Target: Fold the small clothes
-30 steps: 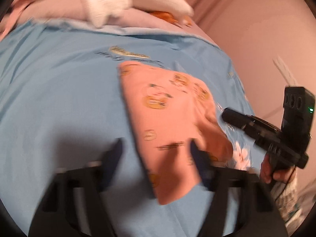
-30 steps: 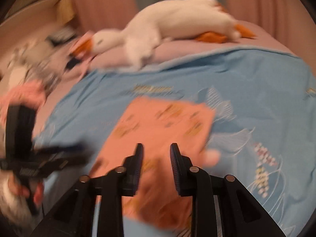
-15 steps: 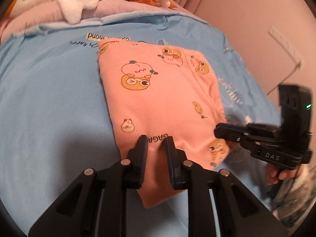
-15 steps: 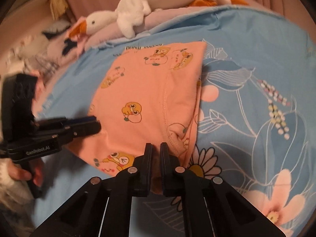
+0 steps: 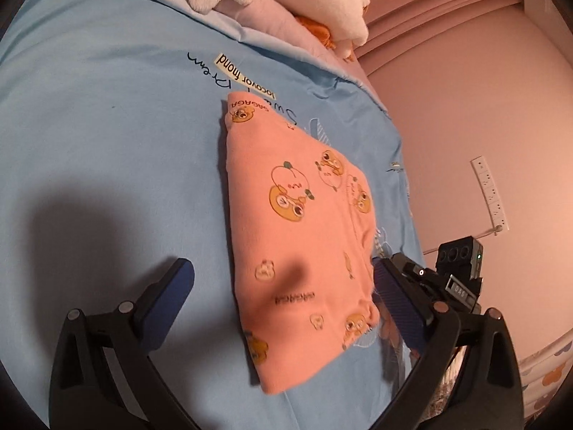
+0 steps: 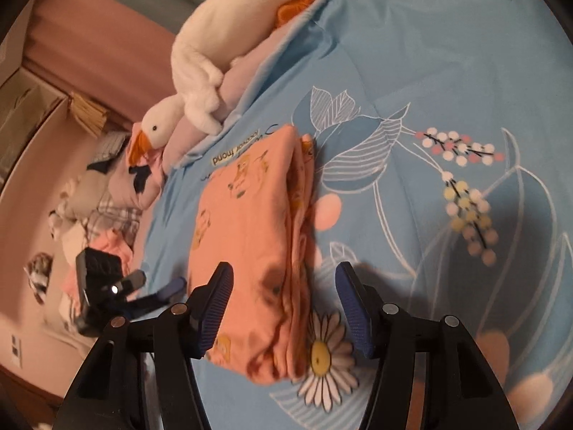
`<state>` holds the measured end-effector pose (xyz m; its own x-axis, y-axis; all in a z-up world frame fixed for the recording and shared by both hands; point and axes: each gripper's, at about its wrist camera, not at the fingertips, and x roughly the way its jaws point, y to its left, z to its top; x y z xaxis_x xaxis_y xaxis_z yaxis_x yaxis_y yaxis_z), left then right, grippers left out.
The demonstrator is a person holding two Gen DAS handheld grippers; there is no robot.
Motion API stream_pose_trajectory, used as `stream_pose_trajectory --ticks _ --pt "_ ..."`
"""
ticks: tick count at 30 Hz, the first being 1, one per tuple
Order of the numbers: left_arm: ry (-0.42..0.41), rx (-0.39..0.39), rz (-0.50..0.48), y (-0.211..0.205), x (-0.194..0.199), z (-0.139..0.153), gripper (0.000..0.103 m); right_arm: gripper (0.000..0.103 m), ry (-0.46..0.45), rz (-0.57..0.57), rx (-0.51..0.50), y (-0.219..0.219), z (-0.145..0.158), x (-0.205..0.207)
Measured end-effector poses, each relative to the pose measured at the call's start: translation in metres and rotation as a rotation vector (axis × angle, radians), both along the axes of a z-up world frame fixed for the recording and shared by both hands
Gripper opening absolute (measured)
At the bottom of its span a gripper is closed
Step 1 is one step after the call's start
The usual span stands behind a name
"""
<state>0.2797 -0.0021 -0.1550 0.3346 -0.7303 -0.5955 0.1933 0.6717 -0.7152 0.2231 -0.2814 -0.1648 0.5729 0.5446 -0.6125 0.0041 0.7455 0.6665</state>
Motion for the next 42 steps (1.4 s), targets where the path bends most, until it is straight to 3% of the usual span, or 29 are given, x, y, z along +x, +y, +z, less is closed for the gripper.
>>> stream_pose_trajectory --ticks 4,11,42 --pt "0.009 0.048 -0.008 -0.010 0.005 -0.002 0.100 0.060 0.024 0.023 0.027 0.000 -0.005 0.014" --pt "-0.030 0.147 -0.044 -0.028 0.012 -0.004 0.100 0.060 0.043 0.086 -0.025 0.017 -0.013 0.029" --pt "-0.063 0.221 -0.098 -0.044 0.019 -0.011 0.100 0.060 0.011 0.107 -0.031 0.025 -0.017 0.046"
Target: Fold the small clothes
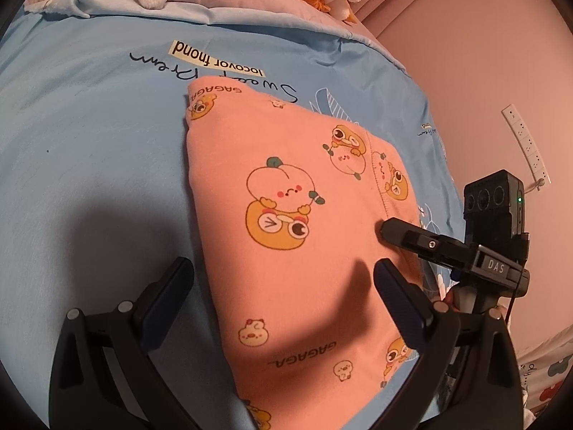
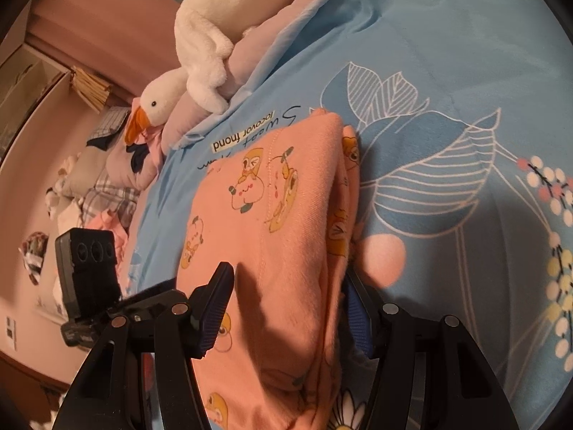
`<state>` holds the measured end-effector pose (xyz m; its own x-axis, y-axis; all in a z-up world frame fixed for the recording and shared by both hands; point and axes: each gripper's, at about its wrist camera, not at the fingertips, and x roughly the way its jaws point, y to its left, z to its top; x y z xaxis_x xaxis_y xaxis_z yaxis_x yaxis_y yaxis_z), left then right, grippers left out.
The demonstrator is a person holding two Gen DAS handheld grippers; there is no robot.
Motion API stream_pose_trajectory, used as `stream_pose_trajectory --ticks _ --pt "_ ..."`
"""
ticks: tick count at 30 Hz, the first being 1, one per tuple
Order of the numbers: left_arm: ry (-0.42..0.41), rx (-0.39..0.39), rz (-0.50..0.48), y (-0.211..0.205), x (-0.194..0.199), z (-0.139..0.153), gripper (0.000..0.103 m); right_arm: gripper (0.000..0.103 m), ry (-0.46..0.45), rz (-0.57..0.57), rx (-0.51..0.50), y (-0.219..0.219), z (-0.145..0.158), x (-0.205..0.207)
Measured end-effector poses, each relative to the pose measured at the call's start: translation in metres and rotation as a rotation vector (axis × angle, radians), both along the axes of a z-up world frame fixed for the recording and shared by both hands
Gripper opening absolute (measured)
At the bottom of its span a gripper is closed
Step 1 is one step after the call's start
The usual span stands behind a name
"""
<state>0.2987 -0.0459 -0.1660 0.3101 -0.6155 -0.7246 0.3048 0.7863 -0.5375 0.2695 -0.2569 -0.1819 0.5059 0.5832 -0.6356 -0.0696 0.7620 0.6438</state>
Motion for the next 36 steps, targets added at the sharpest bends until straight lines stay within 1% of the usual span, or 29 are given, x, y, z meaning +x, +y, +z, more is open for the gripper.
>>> stream_pose_trajectory --ticks 5,8,17,22,23,25,27,29,31,32,33,34,36 --pt "0.002 -0.011 0.006 -0.001 0.003 -0.001 0.100 0.060 -0.023 0.007 0.006 0.003 -0.001 0.003" --pt "-0.003 0.004 -0.008 -0.006 0.006 -0.001 0.100 0.060 -0.033 0.016 0.001 0.005 -0.002 0.004" --pt "-0.007 0.005 -0.044 -0.011 0.008 -0.001 0.099 0.060 -0.054 0.030 -0.056 0.014 0.001 0.008" --pt "-0.026 0.030 -0.032 -0.011 0.007 -0.001 0.089 0.059 -0.066 0.029 -0.084 0.016 0.001 0.008" --pt "-0.027 0.035 -0.027 -0.011 0.006 -0.002 0.085 0.059 -0.071 0.029 -0.092 0.017 0.002 0.008" --pt "-0.029 0.054 -0.026 -0.011 0.006 -0.002 0.083 0.057 -0.074 0.025 -0.101 0.017 0.001 0.008" --pt "-0.027 0.092 -0.017 -0.014 0.007 -0.001 0.079 0.051 -0.073 0.018 -0.135 0.020 0.002 0.007" --pt "-0.032 0.133 -0.013 -0.020 0.006 0.000 0.078 0.049 -0.079 0.014 -0.183 0.025 0.004 0.007" --pt "-0.049 0.169 -0.014 -0.025 0.006 0.000 0.075 0.046 -0.085 0.009 -0.227 0.031 0.006 0.007" --pt "-0.061 0.178 -0.021 -0.026 0.004 0.001 0.072 0.043 -0.090 0.005 -0.254 0.035 0.007 0.007" --pt "-0.070 0.176 -0.030 -0.027 0.004 0.001 0.069 0.039 -0.098 0.003 -0.282 0.039 0.009 0.006" --pt "-0.073 0.169 -0.036 -0.025 0.004 0.000 0.068 0.037 -0.110 0.003 -0.307 0.043 0.011 0.005" --pt "-0.059 0.139 -0.029 -0.019 0.006 -0.001 0.063 0.033 -0.136 -0.001 -0.356 0.051 0.015 0.002"
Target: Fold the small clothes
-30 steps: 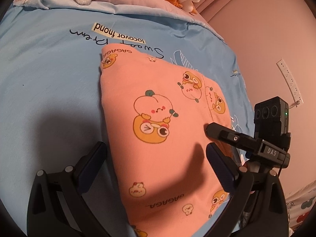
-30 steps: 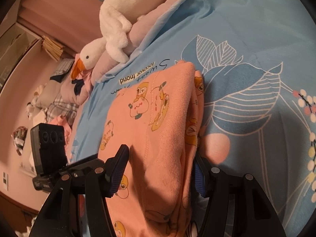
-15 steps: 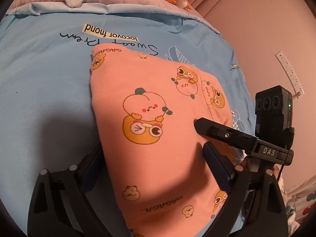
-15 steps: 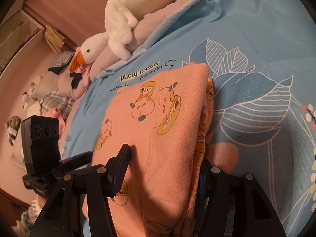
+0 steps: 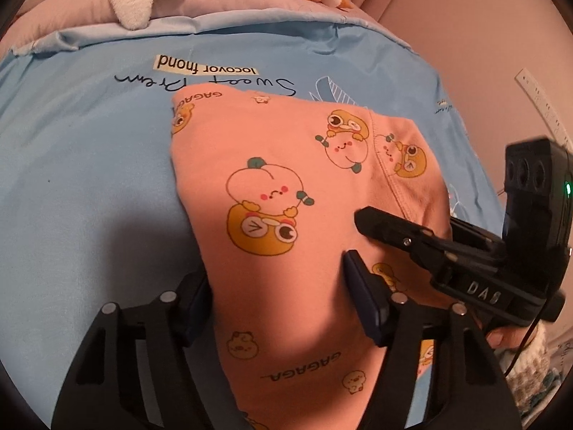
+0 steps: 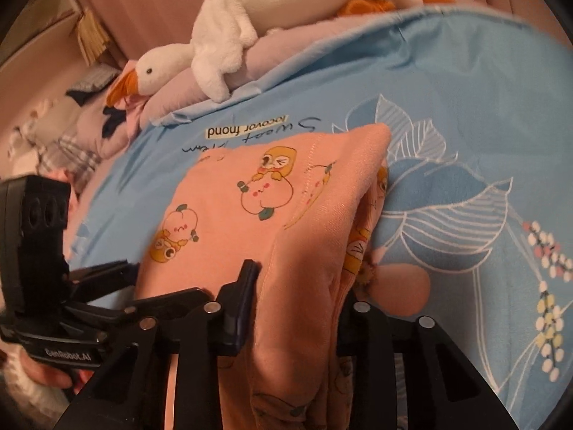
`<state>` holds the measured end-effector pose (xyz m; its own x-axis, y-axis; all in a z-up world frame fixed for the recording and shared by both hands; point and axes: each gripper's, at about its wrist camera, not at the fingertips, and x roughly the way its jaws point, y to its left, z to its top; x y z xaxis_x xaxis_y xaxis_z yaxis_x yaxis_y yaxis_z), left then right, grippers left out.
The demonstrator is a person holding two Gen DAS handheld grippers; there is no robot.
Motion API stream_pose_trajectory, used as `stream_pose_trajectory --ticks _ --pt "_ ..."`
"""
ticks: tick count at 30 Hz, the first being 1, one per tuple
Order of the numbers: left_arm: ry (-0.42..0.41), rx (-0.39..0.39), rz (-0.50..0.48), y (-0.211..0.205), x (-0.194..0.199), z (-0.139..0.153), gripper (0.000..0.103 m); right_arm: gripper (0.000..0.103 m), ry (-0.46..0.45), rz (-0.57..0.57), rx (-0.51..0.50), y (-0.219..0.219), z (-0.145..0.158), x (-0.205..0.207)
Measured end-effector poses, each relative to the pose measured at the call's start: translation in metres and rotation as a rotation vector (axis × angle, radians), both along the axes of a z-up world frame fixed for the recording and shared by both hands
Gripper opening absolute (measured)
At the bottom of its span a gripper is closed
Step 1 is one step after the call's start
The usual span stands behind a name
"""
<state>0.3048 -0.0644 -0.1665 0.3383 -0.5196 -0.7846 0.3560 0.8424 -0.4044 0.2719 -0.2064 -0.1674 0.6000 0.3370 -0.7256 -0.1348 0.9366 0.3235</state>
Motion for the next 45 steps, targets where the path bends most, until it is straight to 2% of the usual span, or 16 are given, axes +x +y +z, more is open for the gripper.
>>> stream_pose_trajectory --ticks 9,14,18,21,27,35,45 --pt "0.002 -0.032 0.035 0.005 -0.011 0.008 0.047 0.027 -0.103 -0.008 -0.115 0.025 0.025 -0.014" --pt "-0.016 -0.055 0.046 0.013 -0.027 0.022 0.044 0.026 -0.164 0.022 -0.146 0.042 0.045 -0.030" --pt "-0.044 -0.064 0.064 0.026 -0.048 0.034 0.039 0.026 -0.176 0.042 -0.149 0.053 0.054 -0.043" --pt "-0.036 -0.070 0.091 0.038 -0.062 0.041 0.038 0.026 -0.172 0.057 -0.145 0.063 0.059 -0.052" --pt "-0.091 -0.043 0.145 0.068 -0.098 0.065 0.038 0.026 -0.197 0.113 -0.151 0.094 0.076 -0.077" --pt "-0.116 -0.048 0.213 0.115 -0.138 0.086 0.038 0.026 -0.221 0.182 -0.137 0.137 0.093 -0.102" --pt "-0.161 -0.010 0.272 0.159 -0.183 0.111 0.036 0.026 -0.248 0.251 -0.108 0.183 0.107 -0.126"
